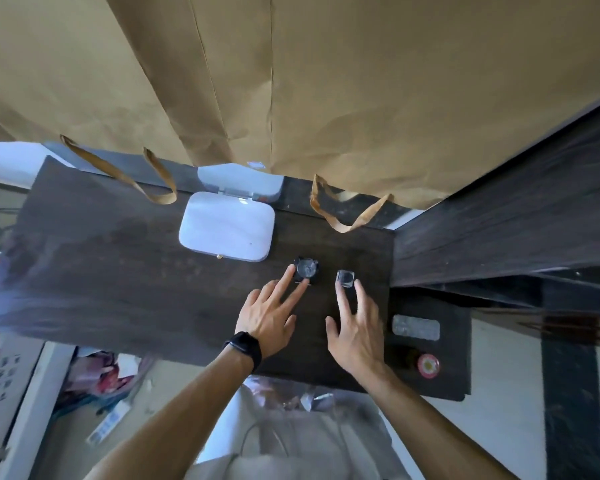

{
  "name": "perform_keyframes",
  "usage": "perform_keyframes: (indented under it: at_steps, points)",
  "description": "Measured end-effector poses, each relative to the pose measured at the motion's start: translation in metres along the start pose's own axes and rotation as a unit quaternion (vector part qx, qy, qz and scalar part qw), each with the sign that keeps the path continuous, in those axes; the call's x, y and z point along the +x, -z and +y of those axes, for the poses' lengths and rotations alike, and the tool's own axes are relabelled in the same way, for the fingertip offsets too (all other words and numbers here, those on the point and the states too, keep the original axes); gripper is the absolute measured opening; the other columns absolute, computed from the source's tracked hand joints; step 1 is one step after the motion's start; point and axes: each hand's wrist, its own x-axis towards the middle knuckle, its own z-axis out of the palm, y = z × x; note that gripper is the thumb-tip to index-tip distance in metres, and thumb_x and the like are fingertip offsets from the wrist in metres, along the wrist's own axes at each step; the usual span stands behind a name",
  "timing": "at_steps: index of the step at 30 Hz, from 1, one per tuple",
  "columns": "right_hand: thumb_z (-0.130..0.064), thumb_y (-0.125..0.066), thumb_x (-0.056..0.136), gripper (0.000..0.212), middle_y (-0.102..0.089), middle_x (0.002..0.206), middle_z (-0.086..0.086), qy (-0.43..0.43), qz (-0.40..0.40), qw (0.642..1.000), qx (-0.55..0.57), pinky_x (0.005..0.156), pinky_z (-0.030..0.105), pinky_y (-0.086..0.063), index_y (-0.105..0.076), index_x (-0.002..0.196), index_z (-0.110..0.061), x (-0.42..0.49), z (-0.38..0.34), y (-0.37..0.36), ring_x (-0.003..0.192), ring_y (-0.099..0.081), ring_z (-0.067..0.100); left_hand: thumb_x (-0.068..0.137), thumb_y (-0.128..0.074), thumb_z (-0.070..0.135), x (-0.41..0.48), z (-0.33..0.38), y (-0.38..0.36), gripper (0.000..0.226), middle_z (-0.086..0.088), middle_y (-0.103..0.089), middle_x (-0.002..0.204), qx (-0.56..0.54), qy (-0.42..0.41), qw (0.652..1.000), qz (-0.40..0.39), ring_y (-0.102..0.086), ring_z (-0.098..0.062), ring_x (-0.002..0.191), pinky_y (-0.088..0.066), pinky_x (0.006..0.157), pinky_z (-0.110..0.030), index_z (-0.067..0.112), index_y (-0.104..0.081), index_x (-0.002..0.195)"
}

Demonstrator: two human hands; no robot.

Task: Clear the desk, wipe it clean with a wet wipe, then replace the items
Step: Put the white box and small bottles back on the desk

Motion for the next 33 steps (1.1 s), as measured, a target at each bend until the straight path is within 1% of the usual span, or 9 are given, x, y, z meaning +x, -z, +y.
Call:
perform_keyframes:
  at_steps: [2, 5, 8, 10, 15, 22, 25, 29, 33]
  points:
    - [-0.044, -0.059, 0.089, 0.074, -0.025, 0.158, 0.009, -0.005, -0.011, 1.0, -0.013, 0.103, 0.045, -0.046, -0.029, 0.154, -0.026, 0.006, -0.004, 0.001, 0.133, -0.041, 0.03, 0.081, -0.065, 0.038, 0.008, 0.003, 0.0, 0.085, -0.004, -0.011, 0.165, 0.016, -0.002, 1.0, -0.019, -0.045, -0.026, 0.133, -0.045, 0.1, -0.04, 0.035, -0.022, 0.154]
    - [-0.045, -0.056, 0.092, 0.074, -0.018, 0.162, 0.007, -0.009, -0.033, 0.999, -0.022, 0.104, 0.044, -0.045, -0.022, 0.155, -0.027, 0.018, -0.007, 0.005, 0.138, -0.036, 0.029, 0.088, -0.058, 0.035, 0.023, 0.009, 0.006, 0.084, -0.002, 0.003, 0.166, 0.019, 0.0, 0.999, -0.05, -0.031, -0.026, 0.143, -0.035, 0.11, -0.041, 0.036, -0.01, 0.156]
    - [-0.046, -0.054, 0.092, 0.074, -0.015, 0.163, 0.005, -0.039, -0.031, 0.999, -0.021, 0.106, 0.043, -0.042, -0.02, 0.156, -0.028, 0.039, -0.003, 0.012, 0.138, -0.035, 0.028, 0.093, -0.051, 0.035, 0.05, 0.022, 0.019, 0.08, -0.001, 0.013, 0.165, 0.004, 0.012, 0.997, -0.079, -0.021, -0.025, 0.146, -0.03, 0.113, -0.041, 0.037, -0.001, 0.156]
    - [-0.044, -0.055, 0.092, 0.075, -0.013, 0.164, 0.004, -0.063, -0.03, 0.998, -0.013, 0.105, 0.043, -0.042, -0.02, 0.156, -0.029, 0.054, 0.004, 0.019, 0.137, -0.036, 0.028, 0.093, -0.05, 0.035, 0.068, 0.03, 0.025, 0.079, 0.0, 0.014, 0.164, 0.001, 0.016, 0.996, -0.087, -0.022, -0.024, 0.145, -0.033, 0.111, -0.041, 0.037, -0.001, 0.156]
    - [-0.035, -0.053, 0.096, 0.074, 0.0, 0.165, -0.002, -0.101, -0.085, 0.991, 0.036, 0.099, 0.043, -0.045, -0.011, 0.157, -0.032, 0.088, 0.021, 0.04, 0.133, -0.038, 0.033, 0.089, -0.054, 0.03, 0.103, 0.049, 0.028, 0.084, 0.001, 0.014, 0.164, 0.003, 0.016, 0.993, -0.114, -0.027, -0.025, 0.14, -0.038, 0.102, -0.042, 0.038, -0.004, 0.155]
    - [-0.022, -0.056, 0.093, 0.076, 0.002, 0.165, 0.0, -0.089, -0.109, 0.985, 0.097, 0.107, 0.042, -0.038, -0.015, 0.157, -0.028, 0.112, 0.038, 0.048, 0.132, -0.04, 0.038, 0.087, -0.058, 0.026, 0.122, 0.067, 0.028, 0.091, -0.001, 0.021, 0.163, -0.009, 0.047, 0.988, -0.145, -0.034, -0.029, 0.134, -0.042, 0.096, -0.042, 0.039, 0.001, 0.155]
    - [-0.018, -0.056, 0.093, 0.076, 0.003, 0.165, 0.001, -0.092, -0.108, 0.983, 0.121, 0.11, 0.04, -0.036, -0.016, 0.157, -0.028, 0.112, 0.038, 0.051, 0.138, -0.037, 0.035, 0.087, -0.058, 0.025, 0.121, 0.067, 0.028, 0.092, -0.003, 0.022, 0.162, -0.01, 0.043, 0.988, -0.147, -0.036, -0.031, 0.133, -0.043, 0.095, -0.043, 0.038, 0.002, 0.155]
    - [-0.009, -0.052, 0.094, 0.072, 0.004, 0.166, -0.002, -0.082, -0.094, 0.981, 0.151, 0.104, 0.037, -0.042, -0.022, 0.155, -0.032, 0.095, 0.04, 0.062, 0.139, -0.041, 0.024, 0.089, -0.055, 0.022, 0.116, 0.071, 0.033, 0.085, -0.009, 0.016, 0.162, -0.039, 0.058, 0.987, -0.146, -0.042, -0.034, 0.131, -0.045, 0.095, -0.044, 0.039, -0.004, 0.155]
    - [-0.014, -0.052, 0.097, 0.063, -0.009, 0.165, -0.006, -0.068, -0.121, 0.975, 0.176, 0.112, 0.037, -0.039, -0.03, 0.153, -0.031, 0.062, 0.051, 0.065, 0.142, -0.039, 0.018, 0.092, -0.05, 0.023, 0.095, 0.081, 0.037, 0.07, -0.006, -0.009, 0.163, -0.058, 0.1, 0.981, -0.154, -0.041, -0.032, 0.134, -0.045, 0.1, -0.046, 0.041, -0.019, 0.152]
